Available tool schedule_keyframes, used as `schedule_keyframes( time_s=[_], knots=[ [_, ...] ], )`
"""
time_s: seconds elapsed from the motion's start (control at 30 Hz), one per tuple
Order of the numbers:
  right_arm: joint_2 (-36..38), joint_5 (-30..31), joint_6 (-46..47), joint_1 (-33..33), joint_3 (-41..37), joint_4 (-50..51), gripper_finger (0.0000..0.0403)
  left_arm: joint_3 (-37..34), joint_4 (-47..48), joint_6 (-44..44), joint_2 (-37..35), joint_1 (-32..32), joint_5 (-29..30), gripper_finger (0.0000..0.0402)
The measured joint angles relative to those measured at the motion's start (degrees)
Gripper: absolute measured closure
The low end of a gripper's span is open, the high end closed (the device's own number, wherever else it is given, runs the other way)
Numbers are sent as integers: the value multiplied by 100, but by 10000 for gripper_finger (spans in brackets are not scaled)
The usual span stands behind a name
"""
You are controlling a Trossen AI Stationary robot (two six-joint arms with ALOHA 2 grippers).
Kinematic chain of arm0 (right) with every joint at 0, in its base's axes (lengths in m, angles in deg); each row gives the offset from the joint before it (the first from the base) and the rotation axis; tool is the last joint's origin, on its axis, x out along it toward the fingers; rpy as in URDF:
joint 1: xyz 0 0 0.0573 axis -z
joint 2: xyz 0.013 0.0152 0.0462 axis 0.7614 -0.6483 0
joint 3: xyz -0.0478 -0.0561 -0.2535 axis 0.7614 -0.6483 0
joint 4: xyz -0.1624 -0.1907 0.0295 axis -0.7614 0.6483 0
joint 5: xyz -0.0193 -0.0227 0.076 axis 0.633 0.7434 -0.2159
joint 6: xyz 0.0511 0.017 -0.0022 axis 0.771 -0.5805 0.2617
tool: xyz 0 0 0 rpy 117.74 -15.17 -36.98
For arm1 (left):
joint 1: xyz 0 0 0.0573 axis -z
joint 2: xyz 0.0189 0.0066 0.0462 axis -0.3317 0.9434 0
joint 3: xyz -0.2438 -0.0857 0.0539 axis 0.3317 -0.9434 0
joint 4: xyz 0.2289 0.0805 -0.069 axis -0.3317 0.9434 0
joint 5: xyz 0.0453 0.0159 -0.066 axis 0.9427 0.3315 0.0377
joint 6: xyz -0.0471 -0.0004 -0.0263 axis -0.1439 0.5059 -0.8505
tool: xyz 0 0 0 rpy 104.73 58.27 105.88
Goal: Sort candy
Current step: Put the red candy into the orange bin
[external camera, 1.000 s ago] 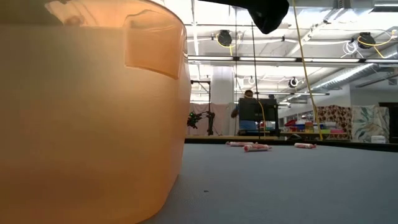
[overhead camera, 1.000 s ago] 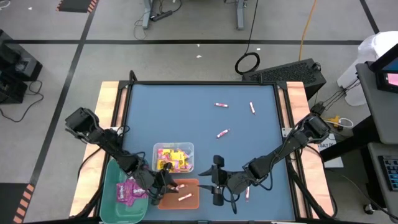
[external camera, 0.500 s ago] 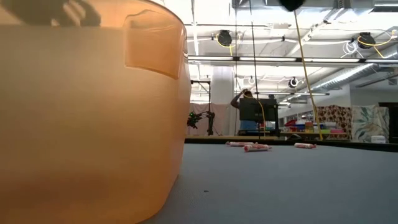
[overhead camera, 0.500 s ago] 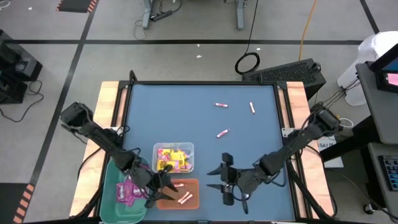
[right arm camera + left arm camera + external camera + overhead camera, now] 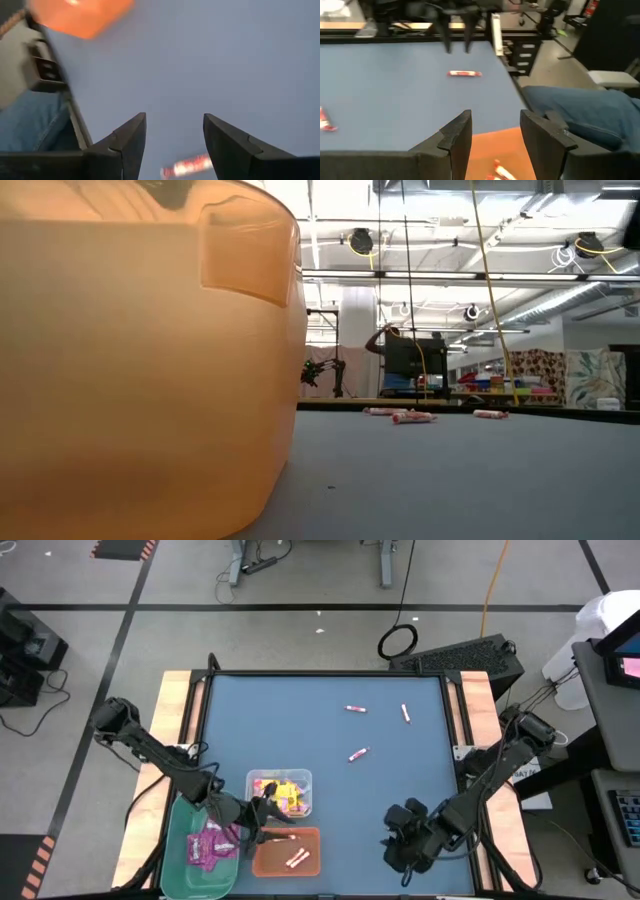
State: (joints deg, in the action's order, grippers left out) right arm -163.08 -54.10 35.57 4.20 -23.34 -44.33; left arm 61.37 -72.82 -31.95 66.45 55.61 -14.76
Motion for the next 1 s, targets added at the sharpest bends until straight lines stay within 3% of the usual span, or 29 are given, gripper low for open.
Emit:
schedule_keyframes(
  time_s=[0.17, 0.4, 1.0],
  knots=[
    [-330, -611, 1454, -219, 4, 564, 216, 0, 84, -94, 0, -236, 16, 228],
    [-1049, -1584, 2305, -226, 0, 855, 216, 0, 76, -101, 2, -389, 15, 228],
    [-1551, -1484, 2058, -2, 9, 531, 219, 0, 65, -154, 2, -396, 13, 228]
  ],
)
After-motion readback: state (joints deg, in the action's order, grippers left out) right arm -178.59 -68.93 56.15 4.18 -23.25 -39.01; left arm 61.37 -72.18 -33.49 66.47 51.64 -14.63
